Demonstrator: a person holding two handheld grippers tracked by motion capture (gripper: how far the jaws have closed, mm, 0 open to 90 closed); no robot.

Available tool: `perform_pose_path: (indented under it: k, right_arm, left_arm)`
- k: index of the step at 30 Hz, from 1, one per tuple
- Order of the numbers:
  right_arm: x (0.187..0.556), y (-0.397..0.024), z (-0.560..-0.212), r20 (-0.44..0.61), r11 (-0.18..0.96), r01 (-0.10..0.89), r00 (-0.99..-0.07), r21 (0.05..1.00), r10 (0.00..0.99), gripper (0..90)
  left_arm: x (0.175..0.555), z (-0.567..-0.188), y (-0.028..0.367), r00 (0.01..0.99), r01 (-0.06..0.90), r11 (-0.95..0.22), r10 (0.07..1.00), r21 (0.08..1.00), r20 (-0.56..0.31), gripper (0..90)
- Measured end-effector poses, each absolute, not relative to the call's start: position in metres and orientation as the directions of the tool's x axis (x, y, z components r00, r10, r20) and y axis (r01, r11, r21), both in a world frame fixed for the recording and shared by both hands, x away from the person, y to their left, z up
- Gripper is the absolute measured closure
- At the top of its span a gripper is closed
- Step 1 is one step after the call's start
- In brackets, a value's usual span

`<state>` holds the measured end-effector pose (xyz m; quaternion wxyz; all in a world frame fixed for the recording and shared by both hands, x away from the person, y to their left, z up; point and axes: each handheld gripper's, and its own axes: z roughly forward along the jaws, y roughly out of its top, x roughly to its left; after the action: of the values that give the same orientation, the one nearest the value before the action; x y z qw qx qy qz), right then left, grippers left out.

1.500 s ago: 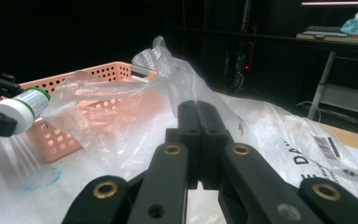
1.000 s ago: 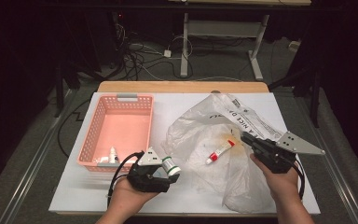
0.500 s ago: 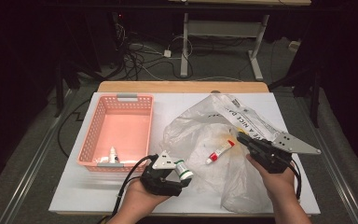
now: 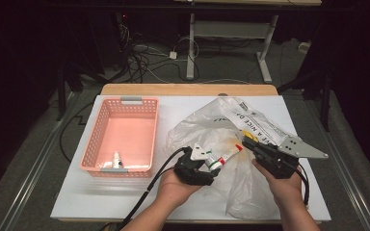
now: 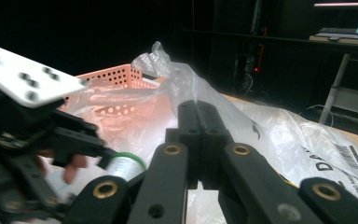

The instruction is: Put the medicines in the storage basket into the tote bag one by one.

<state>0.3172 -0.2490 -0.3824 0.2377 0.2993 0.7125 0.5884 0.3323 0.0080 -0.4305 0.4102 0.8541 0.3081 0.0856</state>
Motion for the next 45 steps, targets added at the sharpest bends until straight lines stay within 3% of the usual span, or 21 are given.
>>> perform_pose_path:
  k: [9,21,25,29,35,45]
  right_arm:
    - [0.319,-0.253,-0.383,0.019,0.120,0.149,-0.701,0.982,0.713,90.0]
    - [0.321,-0.255,-0.384,0.032,0.109,0.159,-0.693,0.981,0.720,90.0]
    - [0.322,-0.256,-0.384,0.033,0.107,0.157,-0.692,0.982,0.721,90.0]
    - [0.322,-0.257,-0.384,0.030,0.107,0.155,-0.692,0.982,0.721,90.0]
    - [0.322,-0.257,-0.384,0.033,0.107,0.158,-0.692,0.982,0.721,90.0]
    - [0.321,-0.258,-0.384,0.033,0.109,0.161,-0.694,0.981,0.720,90.0]
  left_arm:
    - [0.361,-0.438,-0.020,0.766,0.469,-0.453,0.636,0.758,-0.093,32.3]
    - [0.393,-0.458,-0.038,0.690,0.571,-0.375,0.701,0.730,-0.180,32.1]
    - [0.401,-0.459,-0.038,0.705,0.552,-0.403,0.693,0.730,-0.151,31.5]
    - [0.396,-0.455,-0.041,0.709,0.534,-0.384,0.689,0.753,-0.151,22.9]
    - [0.385,-0.449,-0.040,0.728,0.513,-0.425,0.676,0.746,-0.115,17.8]
    - [0.356,-0.453,-0.019,0.778,0.501,-0.435,0.604,0.748,-0.170,15.5]
